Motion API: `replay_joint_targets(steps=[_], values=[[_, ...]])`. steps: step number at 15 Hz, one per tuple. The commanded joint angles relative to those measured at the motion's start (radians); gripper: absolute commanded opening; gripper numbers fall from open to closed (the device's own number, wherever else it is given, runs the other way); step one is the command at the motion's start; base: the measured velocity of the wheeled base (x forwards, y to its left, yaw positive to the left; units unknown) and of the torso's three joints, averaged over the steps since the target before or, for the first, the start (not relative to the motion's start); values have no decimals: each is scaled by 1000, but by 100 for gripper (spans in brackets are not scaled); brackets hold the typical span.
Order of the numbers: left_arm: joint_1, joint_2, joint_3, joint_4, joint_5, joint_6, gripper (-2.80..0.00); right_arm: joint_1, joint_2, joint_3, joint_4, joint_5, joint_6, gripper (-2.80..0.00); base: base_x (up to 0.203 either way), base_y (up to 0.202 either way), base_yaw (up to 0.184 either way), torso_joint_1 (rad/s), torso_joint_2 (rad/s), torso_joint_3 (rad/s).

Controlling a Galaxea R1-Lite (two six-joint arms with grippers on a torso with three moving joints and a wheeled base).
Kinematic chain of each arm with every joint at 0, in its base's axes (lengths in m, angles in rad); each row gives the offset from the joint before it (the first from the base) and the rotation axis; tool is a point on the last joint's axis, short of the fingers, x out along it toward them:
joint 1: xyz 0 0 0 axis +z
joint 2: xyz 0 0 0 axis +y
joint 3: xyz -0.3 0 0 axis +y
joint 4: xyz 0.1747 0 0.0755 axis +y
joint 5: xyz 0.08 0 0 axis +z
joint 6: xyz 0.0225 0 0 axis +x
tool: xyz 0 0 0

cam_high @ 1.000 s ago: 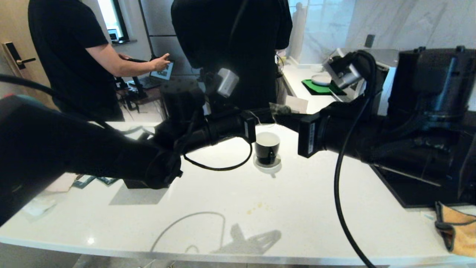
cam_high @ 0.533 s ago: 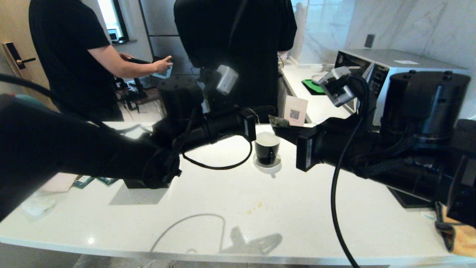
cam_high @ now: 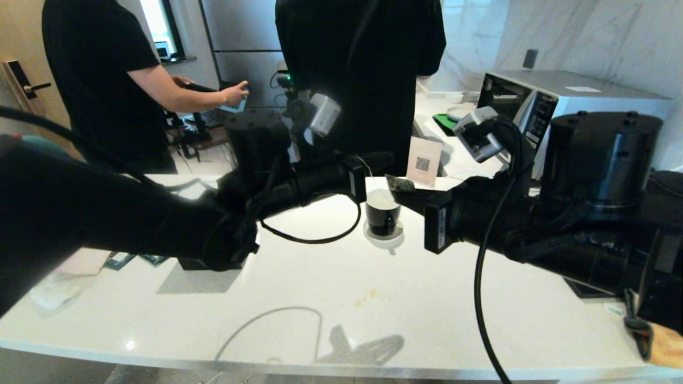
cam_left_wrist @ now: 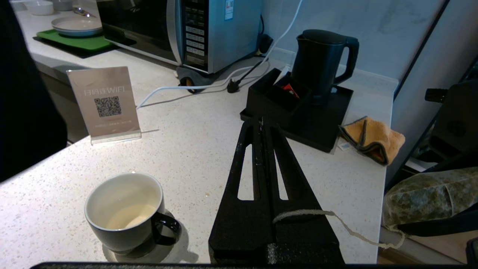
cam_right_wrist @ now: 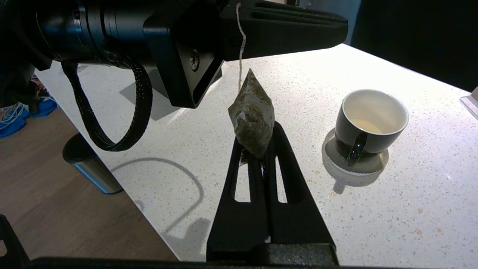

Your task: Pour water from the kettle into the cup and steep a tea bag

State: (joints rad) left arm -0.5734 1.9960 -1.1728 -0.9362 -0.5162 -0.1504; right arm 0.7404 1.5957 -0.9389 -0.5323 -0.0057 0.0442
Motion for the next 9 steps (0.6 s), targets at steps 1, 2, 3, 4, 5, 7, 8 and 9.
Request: replay_joint_targets(steps=[1,2,3,4,5,7,8,9], values=[[0,-3,7,-7,-2,-1,-280,0,3,0,0,0,0,-280,0,0,0,0,0,0],[0,-2,10,-7,-2,0,-280,0,3,0,2,0,0,-280,0,0,0,0,0,0],[0,-3,13,-7,-2,0,-280,0,3,0,2,0,0,-280,0,0,0,0,0,0],[0,-3,13,-7,-2,0,-280,0,1,0,3,1,0,-280,0,0,0,0,0,0],[0,-3,13,-7,-2,0,-280,0,1,0,3,0,0,0,0,0,0,0,0,0],[0,-3,13,-7,-2,0,-280,0,1,0,-11,1,2,0,0,0,0,0,0,0],[0,-3,13,-7,-2,0,-280,-1,1,-3,-12,0,1,0,0,0,0,0,0,0],[0,-3,13,-7,-2,0,-280,-1,0,-3,-12,0,0,0,0,0,0,0,0,0]])
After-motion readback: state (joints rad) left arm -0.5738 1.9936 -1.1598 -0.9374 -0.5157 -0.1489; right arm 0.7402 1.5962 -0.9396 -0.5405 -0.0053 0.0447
